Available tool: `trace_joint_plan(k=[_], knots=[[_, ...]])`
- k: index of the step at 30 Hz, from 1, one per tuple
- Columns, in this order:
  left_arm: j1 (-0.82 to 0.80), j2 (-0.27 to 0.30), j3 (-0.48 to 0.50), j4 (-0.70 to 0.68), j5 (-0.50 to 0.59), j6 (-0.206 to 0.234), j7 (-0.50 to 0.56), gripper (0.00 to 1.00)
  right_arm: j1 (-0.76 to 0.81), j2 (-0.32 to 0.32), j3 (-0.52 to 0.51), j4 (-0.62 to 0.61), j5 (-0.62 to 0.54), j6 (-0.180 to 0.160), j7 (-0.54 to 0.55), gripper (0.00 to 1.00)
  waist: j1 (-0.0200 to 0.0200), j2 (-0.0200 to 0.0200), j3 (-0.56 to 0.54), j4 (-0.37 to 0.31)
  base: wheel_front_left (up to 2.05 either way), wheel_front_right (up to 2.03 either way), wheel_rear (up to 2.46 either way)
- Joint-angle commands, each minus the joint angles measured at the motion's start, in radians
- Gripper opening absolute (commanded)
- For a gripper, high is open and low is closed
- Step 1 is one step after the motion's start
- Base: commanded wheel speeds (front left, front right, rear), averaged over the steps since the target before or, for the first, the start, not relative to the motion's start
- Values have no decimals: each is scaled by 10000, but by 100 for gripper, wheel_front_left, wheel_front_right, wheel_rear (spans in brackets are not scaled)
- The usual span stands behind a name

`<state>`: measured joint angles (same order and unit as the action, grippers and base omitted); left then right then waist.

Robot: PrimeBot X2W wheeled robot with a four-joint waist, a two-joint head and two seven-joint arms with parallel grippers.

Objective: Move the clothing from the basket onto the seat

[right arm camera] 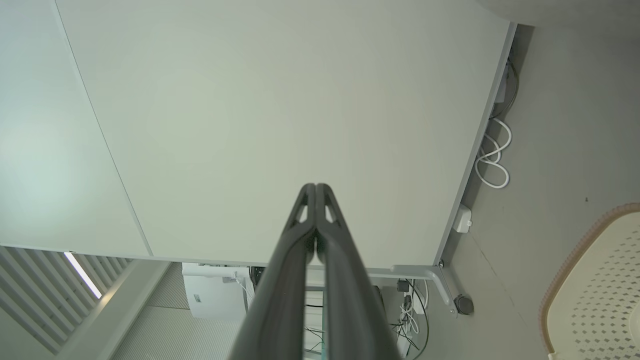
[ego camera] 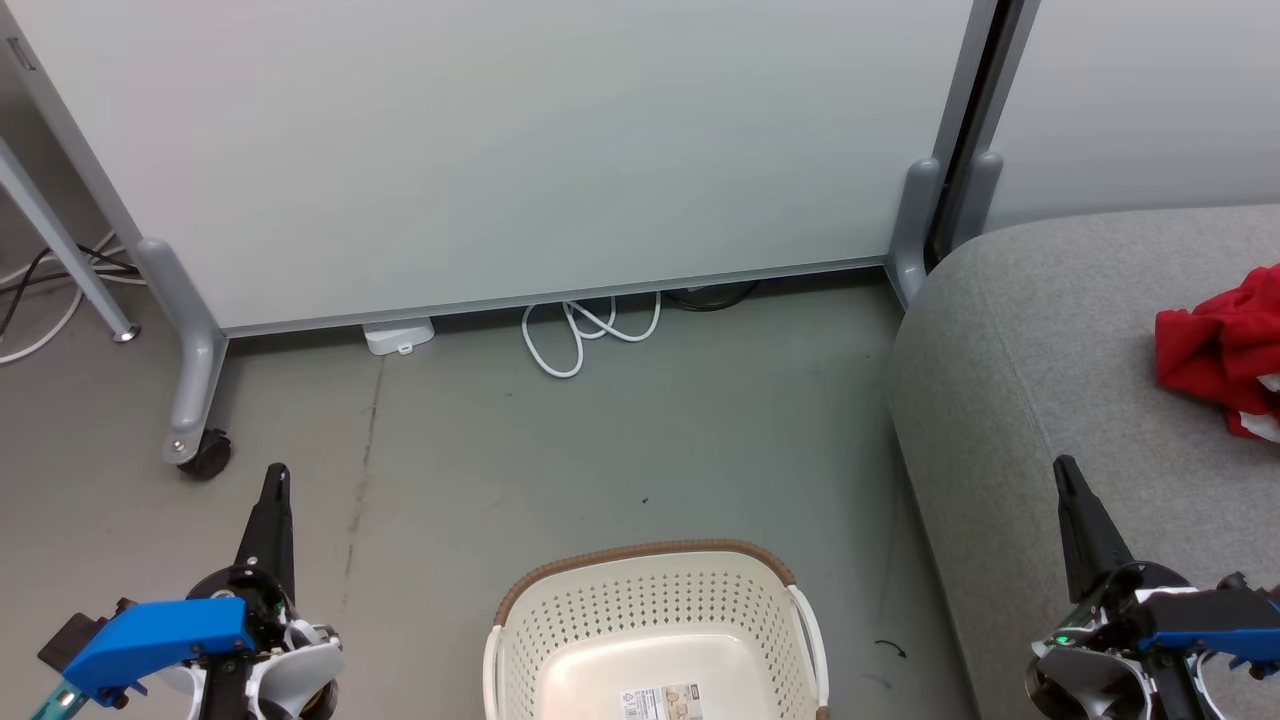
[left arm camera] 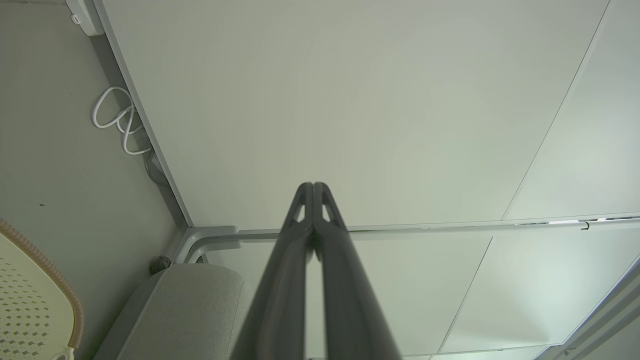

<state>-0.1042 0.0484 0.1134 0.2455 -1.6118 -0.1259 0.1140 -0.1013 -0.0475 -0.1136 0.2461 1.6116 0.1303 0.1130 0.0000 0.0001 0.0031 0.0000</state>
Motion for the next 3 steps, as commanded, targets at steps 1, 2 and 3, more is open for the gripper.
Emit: trace_joint_plan(k=[1,2,3], knots=[[-94,34,28,-33,-20,-88,39,0,-135,-51,-16,-30,26,7,30,0,0,-1,0,0,0,0,0],[-94,34,28,-33,-20,-88,39,0,-135,-51,-16,-30,26,7,30,0,0,-1,0,0,0,0,0],[-94,34,28,-33,-20,-88,39,0,-135,-51,-16,-30,27,7,30,0,0,-1,0,0,0,0,0]])
